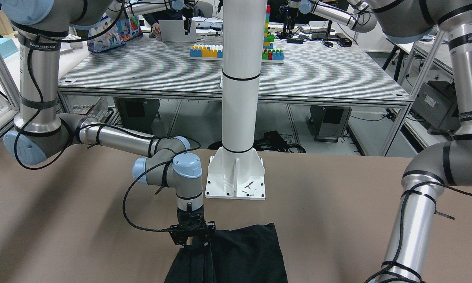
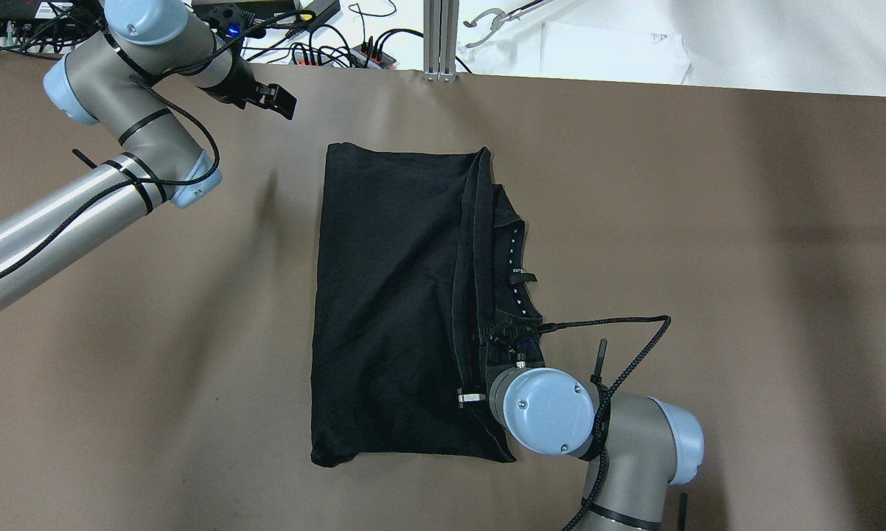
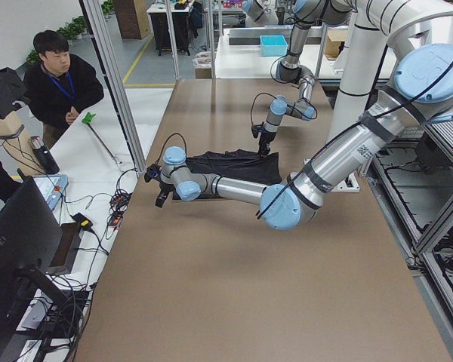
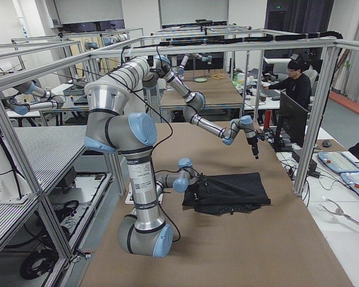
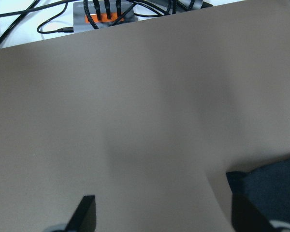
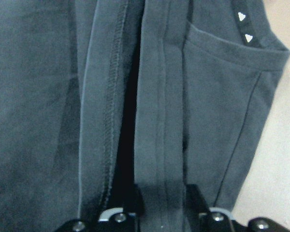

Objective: Fold clothes

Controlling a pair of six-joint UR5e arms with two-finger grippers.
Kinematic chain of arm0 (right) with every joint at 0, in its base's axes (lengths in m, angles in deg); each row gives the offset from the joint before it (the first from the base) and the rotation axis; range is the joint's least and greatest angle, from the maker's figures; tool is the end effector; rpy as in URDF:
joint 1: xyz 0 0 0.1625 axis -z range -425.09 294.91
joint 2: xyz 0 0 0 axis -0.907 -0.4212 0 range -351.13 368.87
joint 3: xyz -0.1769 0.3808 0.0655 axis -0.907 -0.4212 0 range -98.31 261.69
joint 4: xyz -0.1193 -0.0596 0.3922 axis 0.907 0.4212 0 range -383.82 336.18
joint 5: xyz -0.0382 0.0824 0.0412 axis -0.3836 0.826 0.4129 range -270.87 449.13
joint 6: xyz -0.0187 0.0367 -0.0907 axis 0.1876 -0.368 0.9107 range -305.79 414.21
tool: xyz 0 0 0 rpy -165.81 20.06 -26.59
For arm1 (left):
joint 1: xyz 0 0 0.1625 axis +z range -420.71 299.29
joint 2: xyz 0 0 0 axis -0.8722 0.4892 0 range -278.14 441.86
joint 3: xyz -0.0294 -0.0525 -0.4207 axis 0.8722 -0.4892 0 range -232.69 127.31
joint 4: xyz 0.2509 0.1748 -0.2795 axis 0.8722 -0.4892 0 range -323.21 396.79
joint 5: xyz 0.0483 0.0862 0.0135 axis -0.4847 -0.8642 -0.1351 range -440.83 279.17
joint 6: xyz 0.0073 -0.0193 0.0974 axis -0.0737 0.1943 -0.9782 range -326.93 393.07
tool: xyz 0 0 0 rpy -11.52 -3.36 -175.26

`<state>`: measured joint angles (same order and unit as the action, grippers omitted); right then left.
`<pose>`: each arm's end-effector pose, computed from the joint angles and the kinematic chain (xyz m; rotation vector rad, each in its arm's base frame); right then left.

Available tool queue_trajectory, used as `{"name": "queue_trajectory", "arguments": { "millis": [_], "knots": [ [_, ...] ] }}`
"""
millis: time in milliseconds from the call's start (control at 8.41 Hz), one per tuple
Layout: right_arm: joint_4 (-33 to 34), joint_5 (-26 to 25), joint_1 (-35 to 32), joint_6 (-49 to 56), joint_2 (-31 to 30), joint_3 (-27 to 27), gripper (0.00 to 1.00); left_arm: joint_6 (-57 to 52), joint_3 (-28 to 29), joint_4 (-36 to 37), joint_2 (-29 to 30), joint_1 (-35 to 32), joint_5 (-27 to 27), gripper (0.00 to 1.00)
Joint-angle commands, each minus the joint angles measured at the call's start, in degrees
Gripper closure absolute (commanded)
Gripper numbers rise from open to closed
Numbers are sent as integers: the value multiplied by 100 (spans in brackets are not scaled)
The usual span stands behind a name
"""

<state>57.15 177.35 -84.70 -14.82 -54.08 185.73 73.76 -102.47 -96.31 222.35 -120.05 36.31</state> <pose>-0.5470 -0.3397 0.2705 0.3305 -0.8102 -0.0086 0.3551 -0.7712 0.3358 0.4850 0.8872 0.0606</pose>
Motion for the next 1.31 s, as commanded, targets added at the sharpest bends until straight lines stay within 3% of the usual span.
{"name": "queue_trajectory", "arguments": {
  "millis": [0,713,1189],
  "knots": [
    [-3,-59,-8,13,-16,46,71,0,3,3,5,1,-16,0],
    [-56,-50,-131,232,-798,687,72,9,3,3,22,72,-16,0],
    [251,3,-87,127,62,601,71,9,-5,3,22,72,-16,0]
  ]
}}
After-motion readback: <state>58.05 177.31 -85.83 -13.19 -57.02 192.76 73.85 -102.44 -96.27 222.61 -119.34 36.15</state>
